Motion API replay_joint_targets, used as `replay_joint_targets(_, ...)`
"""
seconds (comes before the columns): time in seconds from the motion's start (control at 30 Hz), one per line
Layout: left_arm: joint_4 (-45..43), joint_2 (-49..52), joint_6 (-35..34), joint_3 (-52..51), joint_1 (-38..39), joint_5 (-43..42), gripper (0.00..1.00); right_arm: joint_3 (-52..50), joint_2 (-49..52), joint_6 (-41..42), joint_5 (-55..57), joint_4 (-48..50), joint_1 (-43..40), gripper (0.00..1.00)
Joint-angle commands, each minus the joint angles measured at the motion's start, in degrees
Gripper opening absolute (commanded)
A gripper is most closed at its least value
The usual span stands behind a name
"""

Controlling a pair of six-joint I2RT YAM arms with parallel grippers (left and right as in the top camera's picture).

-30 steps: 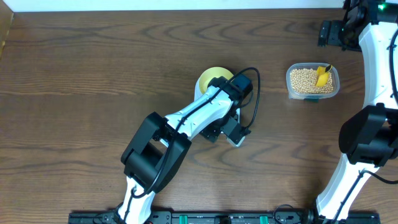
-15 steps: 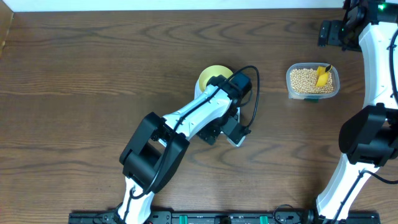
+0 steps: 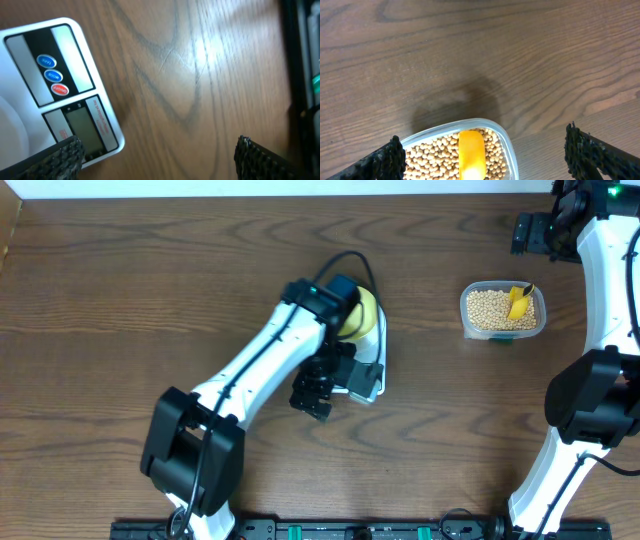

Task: Scoop item into bowl and weigh 50g on scale

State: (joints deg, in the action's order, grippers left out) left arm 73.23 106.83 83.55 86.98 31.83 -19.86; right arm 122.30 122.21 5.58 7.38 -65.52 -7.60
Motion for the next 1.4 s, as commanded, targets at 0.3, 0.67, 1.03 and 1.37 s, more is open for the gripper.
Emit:
replay_joint_targets(0.3,-3.2,-0.7,-1.8,-0.2,-21.0,-19.5,0.98,0.9,0.0,-0.5,0.6,0.0,-0.2,0.99)
replay_joint_targets(0.67,-9.0,-0.7,-1.8,-0.2,-36.6,-21.0,0.98,0.9,0.0,-0.5,0.6,0.0,-0.2,0.99)
replay_joint_targets(1.03,-14.5,-0.7,-1.8,-0.2,-43.4,-17.4,0.98,0.9,0.0,-0.5,0.6,0.0,-0.2,0.99)
replay_joint_targets(1.37,-13.5,-0.7,-1.8,-0.2,-43.8,-11.5,0.98,0.9,0.0,-0.5,0.6,0.0,-0.2,0.99)
